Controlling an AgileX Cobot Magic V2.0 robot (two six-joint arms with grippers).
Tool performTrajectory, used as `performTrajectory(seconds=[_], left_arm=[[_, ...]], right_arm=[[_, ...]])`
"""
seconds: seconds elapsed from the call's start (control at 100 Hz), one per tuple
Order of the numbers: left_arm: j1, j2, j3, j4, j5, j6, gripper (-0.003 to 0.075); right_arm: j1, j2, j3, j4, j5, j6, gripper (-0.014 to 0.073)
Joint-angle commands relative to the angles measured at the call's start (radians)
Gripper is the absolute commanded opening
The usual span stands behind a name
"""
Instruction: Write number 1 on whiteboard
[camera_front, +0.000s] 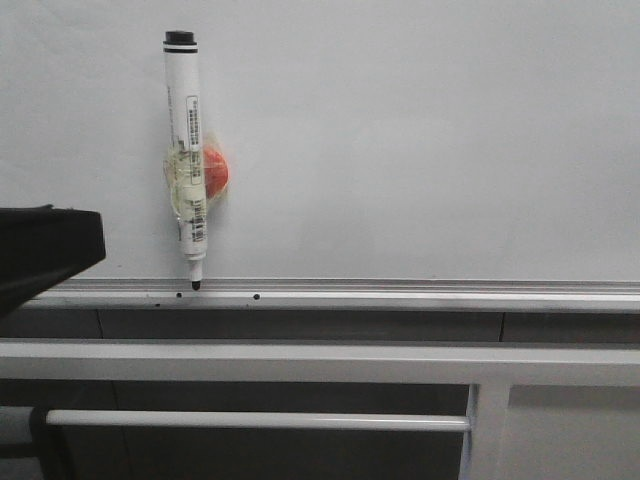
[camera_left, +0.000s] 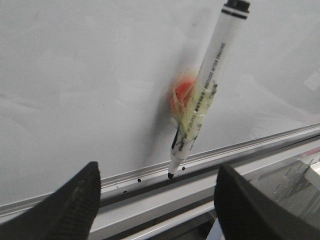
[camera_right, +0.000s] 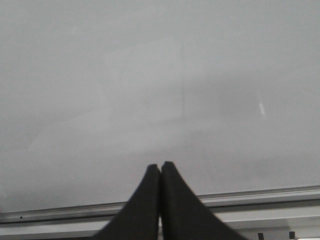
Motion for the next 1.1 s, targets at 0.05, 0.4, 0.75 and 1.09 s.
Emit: performTrajectory(seconds=[0.05, 0.4, 0.75, 1.09], left_arm=[[-0.088, 0.067, -0.043, -0.107, -0.180, 0.028, 0.0440], [-0.285, 0.246, -0.117, -0.343, -0.325, 0.107, 0.0440], [-0.290, 0.338, -0.238, -0.421, -0.339, 0.179, 0.0440], [-0.288, 0.369, -0.308, -0.494, -0.339, 0.208, 0.0440]], right_arm=[[-0.006, 0.022, -0.031, 0.011, -0.069, -0.014, -0.0043], [-0.006, 0.022, -0.031, 0.011, -0.069, -0.014, -0.0043], [-0.006, 0.022, -0.031, 0.011, -0.069, -0.014, -0.0043], [-0.006, 0.022, -0.031, 0.011, -0.069, -0.014, -0.0043]])
